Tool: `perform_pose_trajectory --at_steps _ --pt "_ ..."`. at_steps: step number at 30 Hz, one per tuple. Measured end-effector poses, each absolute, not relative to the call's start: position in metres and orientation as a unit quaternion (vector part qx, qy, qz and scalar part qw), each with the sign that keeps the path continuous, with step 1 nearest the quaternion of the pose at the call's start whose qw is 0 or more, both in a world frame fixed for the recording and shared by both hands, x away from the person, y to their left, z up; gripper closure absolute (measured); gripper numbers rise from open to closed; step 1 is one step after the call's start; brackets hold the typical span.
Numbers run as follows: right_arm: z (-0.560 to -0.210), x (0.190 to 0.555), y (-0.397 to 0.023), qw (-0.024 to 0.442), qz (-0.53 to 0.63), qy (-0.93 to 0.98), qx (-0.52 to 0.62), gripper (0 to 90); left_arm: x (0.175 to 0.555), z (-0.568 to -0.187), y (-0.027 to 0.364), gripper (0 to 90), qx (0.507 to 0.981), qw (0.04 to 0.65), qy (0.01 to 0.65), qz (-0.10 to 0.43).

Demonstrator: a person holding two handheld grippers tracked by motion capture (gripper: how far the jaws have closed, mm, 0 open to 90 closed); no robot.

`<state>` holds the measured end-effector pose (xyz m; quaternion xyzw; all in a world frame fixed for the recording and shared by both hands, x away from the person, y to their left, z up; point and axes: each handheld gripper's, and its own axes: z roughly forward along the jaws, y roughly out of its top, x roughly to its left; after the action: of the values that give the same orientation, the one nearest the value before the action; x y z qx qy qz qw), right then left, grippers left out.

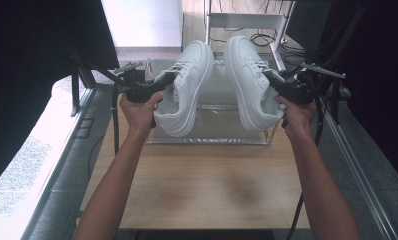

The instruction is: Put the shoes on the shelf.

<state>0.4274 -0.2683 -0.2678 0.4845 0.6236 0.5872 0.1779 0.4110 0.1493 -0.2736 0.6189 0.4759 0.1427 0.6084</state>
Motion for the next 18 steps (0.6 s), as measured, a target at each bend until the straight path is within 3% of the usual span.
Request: perform_pose_trajectory --at_steps 18 --pt "-0.262 0.469 -0.251 0.179 0.560 0.625 0.514 86.0 0.448 -0.266 0.142 81.6 0.621 0.578 0.504 0.163"
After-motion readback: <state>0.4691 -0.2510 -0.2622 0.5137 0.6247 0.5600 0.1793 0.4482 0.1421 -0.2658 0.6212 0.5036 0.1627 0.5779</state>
